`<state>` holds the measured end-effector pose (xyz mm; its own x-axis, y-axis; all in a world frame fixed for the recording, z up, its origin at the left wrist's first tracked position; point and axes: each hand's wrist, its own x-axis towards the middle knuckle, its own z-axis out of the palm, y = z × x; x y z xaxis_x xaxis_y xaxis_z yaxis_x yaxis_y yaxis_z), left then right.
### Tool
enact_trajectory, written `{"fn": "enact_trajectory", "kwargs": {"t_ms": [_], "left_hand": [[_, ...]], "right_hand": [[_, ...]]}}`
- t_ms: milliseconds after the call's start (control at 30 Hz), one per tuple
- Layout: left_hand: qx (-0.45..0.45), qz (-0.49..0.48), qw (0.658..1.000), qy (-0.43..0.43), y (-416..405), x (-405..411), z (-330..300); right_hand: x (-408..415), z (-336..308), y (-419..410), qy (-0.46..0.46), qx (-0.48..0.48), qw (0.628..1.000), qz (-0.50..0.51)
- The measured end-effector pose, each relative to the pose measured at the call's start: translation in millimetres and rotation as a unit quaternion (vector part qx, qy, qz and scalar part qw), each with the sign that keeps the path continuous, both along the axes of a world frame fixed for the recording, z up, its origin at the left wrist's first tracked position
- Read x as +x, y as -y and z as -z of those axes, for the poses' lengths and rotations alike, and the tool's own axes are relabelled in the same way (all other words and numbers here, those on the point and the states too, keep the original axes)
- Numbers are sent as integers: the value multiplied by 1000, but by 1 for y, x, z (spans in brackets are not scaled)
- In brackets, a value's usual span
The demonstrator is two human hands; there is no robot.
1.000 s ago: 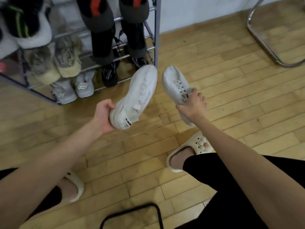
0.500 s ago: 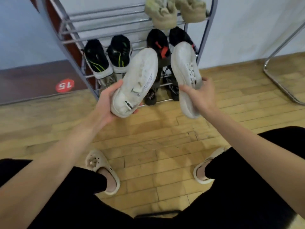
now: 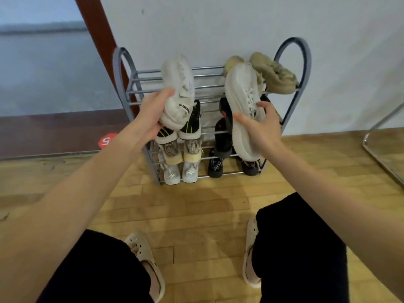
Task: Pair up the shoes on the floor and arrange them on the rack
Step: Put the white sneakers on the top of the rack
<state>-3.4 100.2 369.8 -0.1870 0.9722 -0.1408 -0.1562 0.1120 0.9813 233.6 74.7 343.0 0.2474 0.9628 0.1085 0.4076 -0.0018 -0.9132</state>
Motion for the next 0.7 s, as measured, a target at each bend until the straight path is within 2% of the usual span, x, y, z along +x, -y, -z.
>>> {"fn": "enact_trajectory", "kwargs": {"t_ms": [233,467,533,700], "left_hand": [[18,-11,1000,-5,-77,-9,-11],[-9,2,999,38,-126,-4,-3],[-17,0,1000,8,-130,-8,5],[-1,-14,984,-177,-134,-35,22]], "right_hand": [[-24,-23,-38,44,47,998,-15],[-46,-36,-76,27,46,998,-17],[-49,-38,-82,24,44,998,-22],[-61,-44,-97,21,32,999,-35]]}}
